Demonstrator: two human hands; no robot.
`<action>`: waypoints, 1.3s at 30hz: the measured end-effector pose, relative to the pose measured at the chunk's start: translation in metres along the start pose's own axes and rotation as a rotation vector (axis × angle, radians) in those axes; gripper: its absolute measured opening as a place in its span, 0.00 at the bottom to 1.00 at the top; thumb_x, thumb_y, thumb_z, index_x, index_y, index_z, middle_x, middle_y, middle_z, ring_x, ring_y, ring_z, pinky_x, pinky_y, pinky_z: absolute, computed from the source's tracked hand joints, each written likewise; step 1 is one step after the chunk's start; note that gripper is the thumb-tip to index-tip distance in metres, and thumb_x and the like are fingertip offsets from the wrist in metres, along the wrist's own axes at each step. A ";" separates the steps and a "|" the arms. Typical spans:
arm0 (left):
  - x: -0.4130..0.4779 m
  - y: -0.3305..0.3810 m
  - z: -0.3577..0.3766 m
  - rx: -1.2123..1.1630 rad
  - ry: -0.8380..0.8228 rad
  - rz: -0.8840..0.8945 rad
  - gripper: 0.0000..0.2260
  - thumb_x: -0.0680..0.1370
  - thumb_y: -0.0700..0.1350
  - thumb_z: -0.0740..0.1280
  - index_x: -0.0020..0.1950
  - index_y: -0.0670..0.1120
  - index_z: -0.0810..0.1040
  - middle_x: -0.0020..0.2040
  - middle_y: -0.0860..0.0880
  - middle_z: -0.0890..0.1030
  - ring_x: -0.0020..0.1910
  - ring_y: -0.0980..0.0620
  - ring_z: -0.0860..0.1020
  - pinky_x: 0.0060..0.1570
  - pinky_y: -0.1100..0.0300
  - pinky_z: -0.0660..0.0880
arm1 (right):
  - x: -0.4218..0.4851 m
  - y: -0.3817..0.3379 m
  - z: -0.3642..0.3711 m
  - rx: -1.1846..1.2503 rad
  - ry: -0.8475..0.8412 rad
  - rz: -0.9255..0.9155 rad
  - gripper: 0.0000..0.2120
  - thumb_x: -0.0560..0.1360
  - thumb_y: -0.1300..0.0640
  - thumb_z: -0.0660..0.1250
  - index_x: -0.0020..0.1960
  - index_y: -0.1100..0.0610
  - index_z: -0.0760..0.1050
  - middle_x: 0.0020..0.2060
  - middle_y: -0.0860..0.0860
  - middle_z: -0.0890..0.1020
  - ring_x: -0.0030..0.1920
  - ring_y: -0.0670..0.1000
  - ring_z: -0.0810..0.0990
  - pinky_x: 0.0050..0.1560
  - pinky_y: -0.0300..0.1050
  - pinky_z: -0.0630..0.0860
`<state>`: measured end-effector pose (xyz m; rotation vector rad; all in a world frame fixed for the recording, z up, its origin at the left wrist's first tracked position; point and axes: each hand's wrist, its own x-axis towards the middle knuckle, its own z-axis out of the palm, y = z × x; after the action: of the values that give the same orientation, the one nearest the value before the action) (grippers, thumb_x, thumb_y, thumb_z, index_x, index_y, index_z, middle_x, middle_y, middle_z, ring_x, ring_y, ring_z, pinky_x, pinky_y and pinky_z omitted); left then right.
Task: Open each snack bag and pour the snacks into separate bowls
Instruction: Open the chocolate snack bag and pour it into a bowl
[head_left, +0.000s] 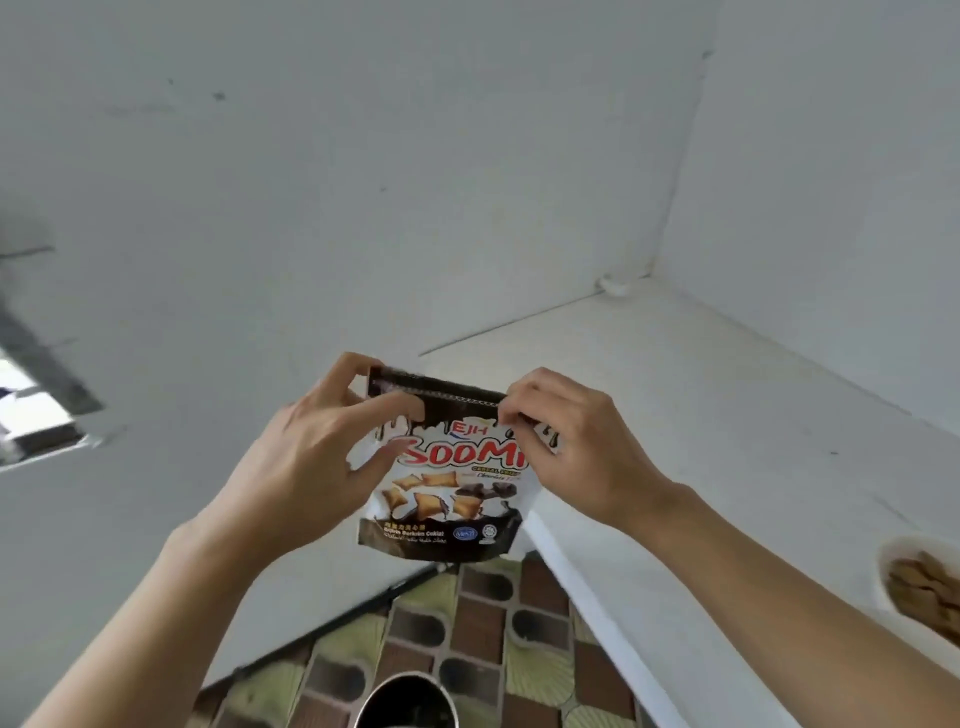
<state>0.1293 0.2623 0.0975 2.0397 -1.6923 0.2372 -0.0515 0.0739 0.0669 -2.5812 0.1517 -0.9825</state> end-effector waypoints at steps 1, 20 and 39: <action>-0.014 -0.006 -0.002 0.006 -0.032 -0.037 0.13 0.77 0.47 0.72 0.60 0.58 0.79 0.59 0.54 0.74 0.44 0.54 0.80 0.38 0.56 0.78 | -0.002 -0.006 0.013 0.030 -0.046 -0.016 0.05 0.77 0.66 0.68 0.52 0.60 0.80 0.48 0.50 0.80 0.45 0.48 0.81 0.42 0.45 0.82; -0.223 -0.157 0.192 -0.007 -0.278 -0.319 0.23 0.64 0.31 0.73 0.53 0.54 0.83 0.50 0.57 0.83 0.38 0.51 0.81 0.37 0.62 0.71 | -0.134 0.003 0.295 0.100 -0.521 0.226 0.18 0.74 0.73 0.66 0.58 0.57 0.82 0.54 0.46 0.82 0.56 0.45 0.79 0.58 0.40 0.77; -0.375 -0.260 0.489 -0.092 -0.479 -0.465 0.13 0.79 0.42 0.66 0.59 0.55 0.82 0.62 0.53 0.80 0.52 0.50 0.82 0.47 0.56 0.78 | -0.336 0.118 0.551 0.177 -0.752 0.364 0.17 0.79 0.68 0.62 0.65 0.58 0.78 0.64 0.51 0.79 0.66 0.50 0.75 0.68 0.48 0.73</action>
<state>0.2150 0.3987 -0.5515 2.4746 -1.3724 -0.5096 0.0634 0.2095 -0.5642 -2.4490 0.2956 0.1180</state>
